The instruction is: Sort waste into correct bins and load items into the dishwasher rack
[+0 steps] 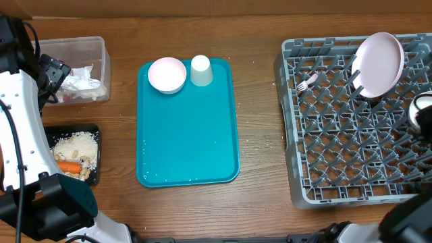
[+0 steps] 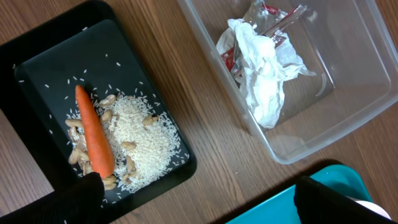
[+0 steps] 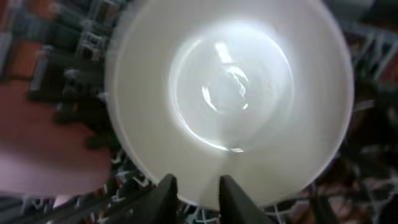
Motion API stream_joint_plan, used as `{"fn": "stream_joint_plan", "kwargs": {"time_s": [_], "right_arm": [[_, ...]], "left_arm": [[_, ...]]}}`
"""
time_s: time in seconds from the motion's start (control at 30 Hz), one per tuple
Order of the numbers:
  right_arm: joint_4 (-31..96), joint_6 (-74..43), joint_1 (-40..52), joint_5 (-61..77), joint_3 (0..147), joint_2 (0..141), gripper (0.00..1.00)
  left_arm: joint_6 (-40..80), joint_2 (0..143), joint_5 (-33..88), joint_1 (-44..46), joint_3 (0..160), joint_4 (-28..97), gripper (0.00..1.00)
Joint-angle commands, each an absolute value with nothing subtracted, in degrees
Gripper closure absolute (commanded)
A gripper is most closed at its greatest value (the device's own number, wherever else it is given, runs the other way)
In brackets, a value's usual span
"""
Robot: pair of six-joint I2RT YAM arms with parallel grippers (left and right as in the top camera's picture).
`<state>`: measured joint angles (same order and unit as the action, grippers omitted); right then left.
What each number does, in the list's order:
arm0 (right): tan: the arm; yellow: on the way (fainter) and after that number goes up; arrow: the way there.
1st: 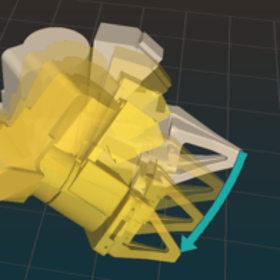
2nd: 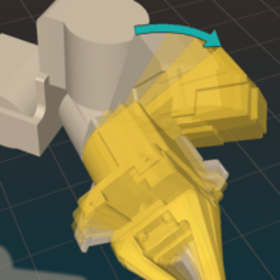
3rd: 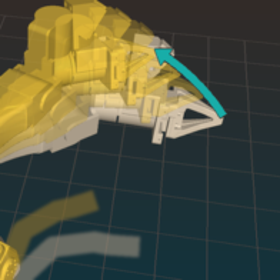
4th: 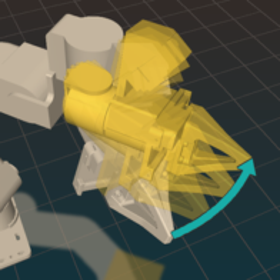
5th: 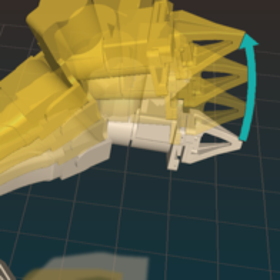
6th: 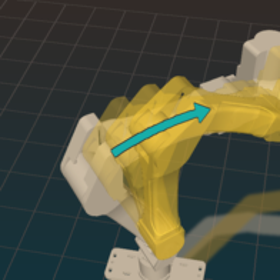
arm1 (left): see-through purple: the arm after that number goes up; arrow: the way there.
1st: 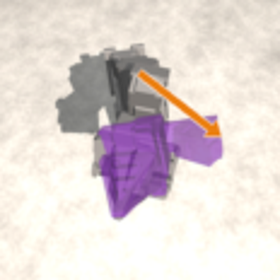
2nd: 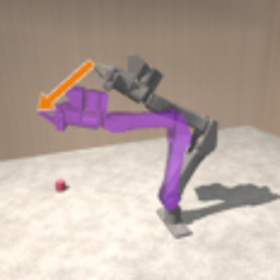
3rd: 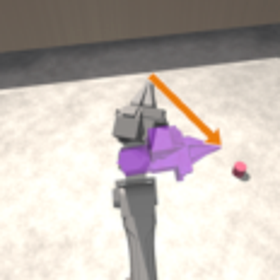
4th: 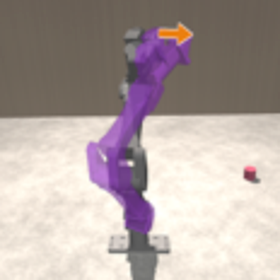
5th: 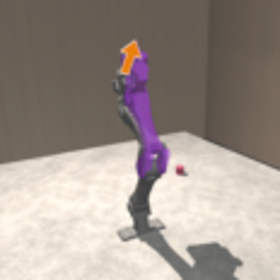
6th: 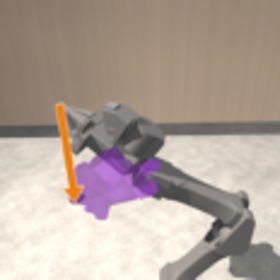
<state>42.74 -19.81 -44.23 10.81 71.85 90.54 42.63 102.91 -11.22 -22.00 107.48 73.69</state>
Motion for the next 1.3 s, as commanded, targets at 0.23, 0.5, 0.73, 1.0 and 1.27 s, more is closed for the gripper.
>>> {"fn": "stream_joint_plan", "kwargs": {"time_s": [0.23,0.5,0.73,1.0,1.27], "right_arm": [[39.97,-19.81,-47.55,7.01,76.16,81.71,0.18],[43.7,-21.74,-50.28,1.8,76.16,88.95,0.0],[45.41,-22.94,-50.28,-0.36,76.16,98.13,0.0],[44.97,-22.76,-50.28,-0.34,76.16,98.78,0.34],[48.75,-22.44,-50.28,-1.61,79.99,98.7,0.96]], "left_arm": [[41.98,102.76,-12.01,-21.74,107.79,73.63,0.0],[41.98,102.76,-12.01,-21.74,107.79,73.63,0.0],[41.98,102.76,-12.01,-21.74,107.79,73.63,0.0],[41.98,102.76,-12.01,-21.74,107.79,73.63,0.0],[41.98,102.76,-12.01,-21.74,107.79,73.63,0.0]]}}
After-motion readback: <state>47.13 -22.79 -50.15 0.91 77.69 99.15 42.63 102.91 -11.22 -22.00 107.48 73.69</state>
